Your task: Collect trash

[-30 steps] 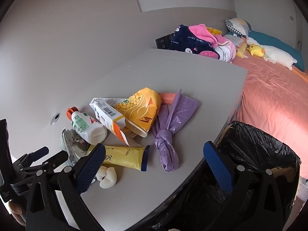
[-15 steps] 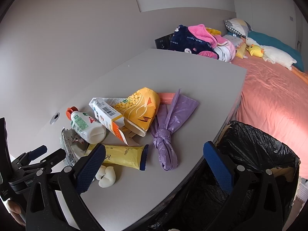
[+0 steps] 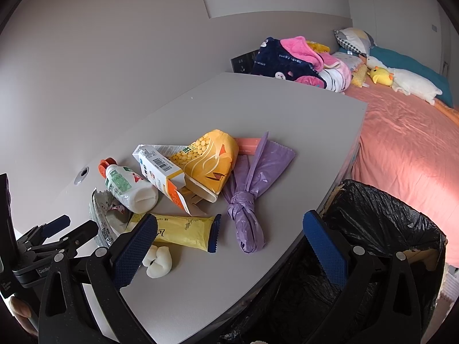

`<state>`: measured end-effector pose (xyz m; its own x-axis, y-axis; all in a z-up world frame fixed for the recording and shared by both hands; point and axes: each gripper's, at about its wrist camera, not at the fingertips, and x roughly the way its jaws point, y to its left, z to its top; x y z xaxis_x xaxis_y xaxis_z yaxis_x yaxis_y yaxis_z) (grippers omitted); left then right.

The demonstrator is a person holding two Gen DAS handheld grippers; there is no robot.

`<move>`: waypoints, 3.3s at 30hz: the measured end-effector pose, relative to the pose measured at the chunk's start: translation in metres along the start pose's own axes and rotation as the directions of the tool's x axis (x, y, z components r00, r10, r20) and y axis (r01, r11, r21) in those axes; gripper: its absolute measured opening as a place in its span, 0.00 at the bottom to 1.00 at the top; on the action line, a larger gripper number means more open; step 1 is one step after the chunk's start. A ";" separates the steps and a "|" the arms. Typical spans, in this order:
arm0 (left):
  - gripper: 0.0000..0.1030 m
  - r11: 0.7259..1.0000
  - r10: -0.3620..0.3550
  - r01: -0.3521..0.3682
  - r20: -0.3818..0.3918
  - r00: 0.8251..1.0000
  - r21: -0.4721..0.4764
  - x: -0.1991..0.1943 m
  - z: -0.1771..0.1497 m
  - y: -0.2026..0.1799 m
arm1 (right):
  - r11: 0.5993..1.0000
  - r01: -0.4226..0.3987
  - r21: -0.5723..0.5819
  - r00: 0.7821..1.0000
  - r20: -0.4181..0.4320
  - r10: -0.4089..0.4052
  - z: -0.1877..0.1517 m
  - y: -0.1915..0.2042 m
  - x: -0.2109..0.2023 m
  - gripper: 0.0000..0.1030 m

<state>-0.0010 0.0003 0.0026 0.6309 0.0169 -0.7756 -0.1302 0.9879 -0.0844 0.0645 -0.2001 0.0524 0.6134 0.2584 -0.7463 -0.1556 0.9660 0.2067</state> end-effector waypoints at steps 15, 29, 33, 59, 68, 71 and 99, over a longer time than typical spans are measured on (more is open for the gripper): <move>0.95 1.000 -0.013 0.013 -0.001 1.000 0.003 0.000 -0.002 -0.002 | 1.000 0.001 -0.001 1.000 -0.002 -0.001 -0.001 0.000 0.000 0.98; 0.95 1.000 -0.007 0.007 -0.004 1.000 0.005 0.001 -0.003 -0.003 | 1.000 0.000 -0.001 1.000 -0.002 0.000 -0.002 0.000 0.001 0.98; 0.95 1.000 -0.011 0.012 -0.008 1.000 0.006 0.002 -0.004 -0.003 | 1.000 0.000 -0.003 1.000 -0.002 0.000 -0.002 0.000 0.001 0.98; 0.74 0.991 -0.022 0.007 -0.113 0.993 -0.133 0.047 0.001 0.004 | 0.998 0.053 0.019 0.994 -0.098 -0.051 -0.004 -0.025 0.064 0.64; 0.51 0.986 -0.056 0.038 -0.110 0.992 -0.159 0.046 -0.003 0.011 | 0.999 0.042 0.007 0.993 -0.109 -0.041 -0.006 -0.022 0.073 0.16; 0.35 0.983 -0.086 0.066 -0.116 0.989 -0.169 0.044 -0.006 0.014 | 0.999 0.031 0.016 0.995 -0.096 -0.030 -0.008 -0.020 0.068 0.12; 0.31 0.972 -0.232 0.232 -0.005 0.973 -0.022 -0.011 0.011 -0.058 | 0.990 0.112 0.085 0.990 0.082 -0.118 -0.007 -0.053 -0.036 0.11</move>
<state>0.0084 -0.0553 0.0229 0.6400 -0.2137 -0.7380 0.0030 0.9612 -0.2758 0.0448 -0.2612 0.0640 0.6890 0.1404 -0.7110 -0.0201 0.9844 0.1749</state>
